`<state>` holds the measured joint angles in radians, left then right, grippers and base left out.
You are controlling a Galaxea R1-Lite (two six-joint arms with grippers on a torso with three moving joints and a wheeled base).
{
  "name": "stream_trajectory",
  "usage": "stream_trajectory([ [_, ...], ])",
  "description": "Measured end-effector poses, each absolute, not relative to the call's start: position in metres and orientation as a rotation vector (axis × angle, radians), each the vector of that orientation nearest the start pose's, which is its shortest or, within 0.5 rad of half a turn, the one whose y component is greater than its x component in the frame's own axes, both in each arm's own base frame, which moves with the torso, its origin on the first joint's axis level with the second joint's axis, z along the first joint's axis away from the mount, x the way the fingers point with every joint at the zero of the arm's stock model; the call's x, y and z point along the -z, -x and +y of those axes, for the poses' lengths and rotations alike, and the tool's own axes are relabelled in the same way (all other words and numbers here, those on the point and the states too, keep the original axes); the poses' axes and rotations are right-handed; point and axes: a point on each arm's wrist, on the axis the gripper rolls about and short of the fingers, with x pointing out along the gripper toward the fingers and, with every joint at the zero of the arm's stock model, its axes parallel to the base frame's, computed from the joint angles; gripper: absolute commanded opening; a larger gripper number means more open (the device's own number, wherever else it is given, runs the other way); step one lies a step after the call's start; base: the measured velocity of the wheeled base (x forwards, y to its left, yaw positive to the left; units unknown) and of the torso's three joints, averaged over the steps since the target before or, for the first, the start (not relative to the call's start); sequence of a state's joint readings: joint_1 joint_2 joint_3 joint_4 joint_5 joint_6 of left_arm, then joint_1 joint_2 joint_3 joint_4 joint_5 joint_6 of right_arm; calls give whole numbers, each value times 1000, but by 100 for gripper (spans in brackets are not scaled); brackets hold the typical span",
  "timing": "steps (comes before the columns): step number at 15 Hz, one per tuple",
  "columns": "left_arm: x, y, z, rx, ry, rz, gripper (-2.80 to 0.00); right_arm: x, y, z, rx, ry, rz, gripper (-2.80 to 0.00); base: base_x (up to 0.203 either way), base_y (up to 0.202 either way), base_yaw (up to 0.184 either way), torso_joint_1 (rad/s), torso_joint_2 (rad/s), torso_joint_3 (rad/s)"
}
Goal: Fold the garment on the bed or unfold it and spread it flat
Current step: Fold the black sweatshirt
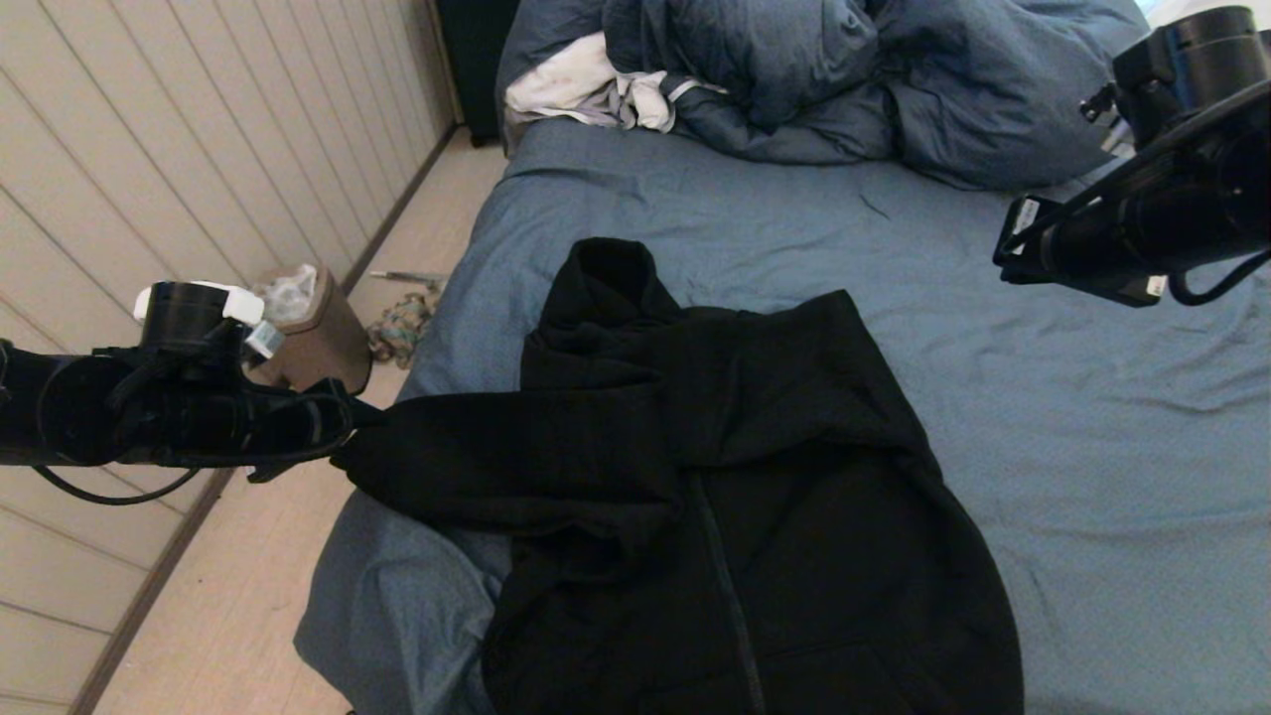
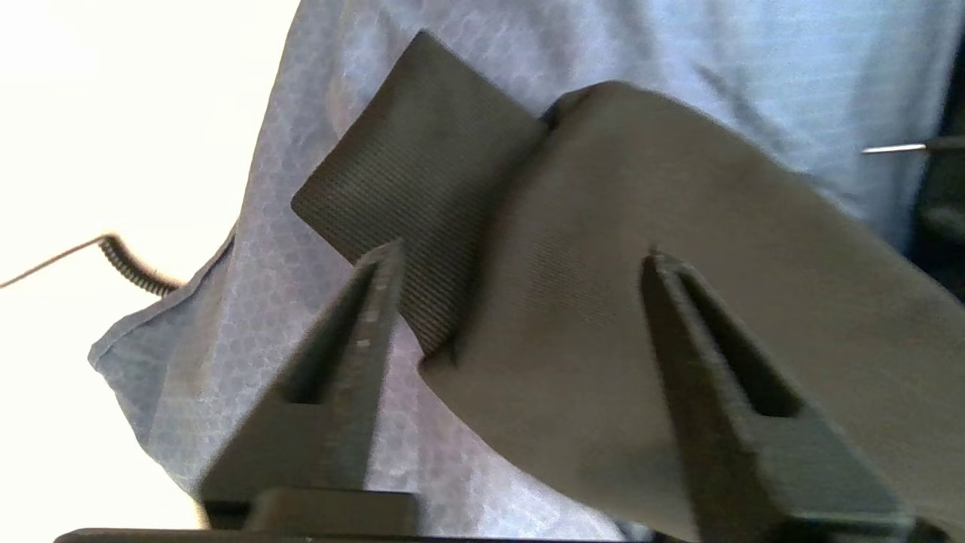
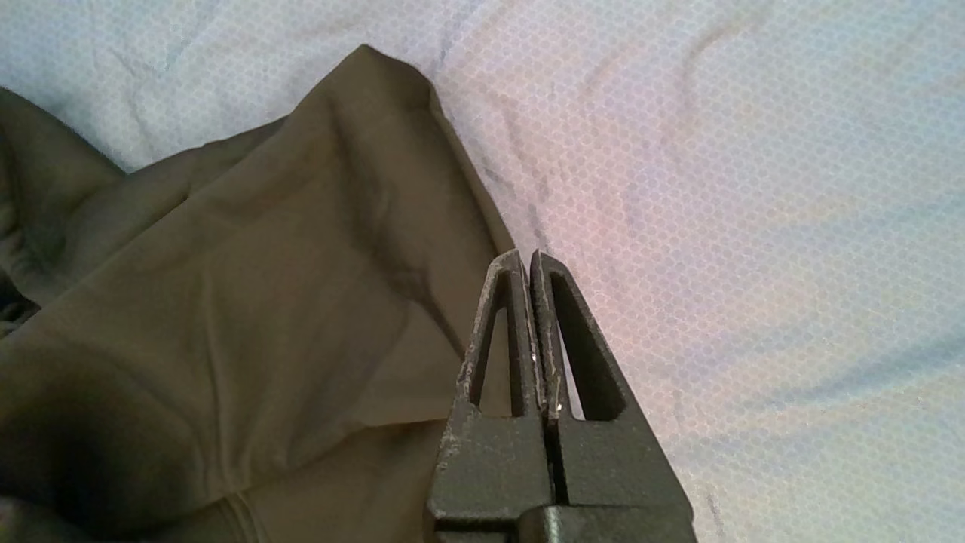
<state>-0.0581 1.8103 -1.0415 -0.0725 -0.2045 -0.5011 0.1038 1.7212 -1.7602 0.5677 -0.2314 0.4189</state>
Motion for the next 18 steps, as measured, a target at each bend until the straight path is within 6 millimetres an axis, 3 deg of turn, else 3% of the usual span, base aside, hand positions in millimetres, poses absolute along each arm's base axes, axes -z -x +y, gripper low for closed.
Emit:
stream_trajectory([
  [10, -134, -332, -39, 103, 512, 784, 0, -329, -312, 33, 212, -321, 474, -280, 0, 0, 0, 0, 0, 0],
  [11, -133, -332, -40, 105, 512, 788, -280, -329, -312, 32, 213, -323, 473, -280, 0, 0, 0, 0, 0, 0],
  [18, -134, -330, -41, 106, 521, 789, -280, -330, -313, 30, 221, -324, 465, -280, 0, 0, 0, 0, 0, 0],
])
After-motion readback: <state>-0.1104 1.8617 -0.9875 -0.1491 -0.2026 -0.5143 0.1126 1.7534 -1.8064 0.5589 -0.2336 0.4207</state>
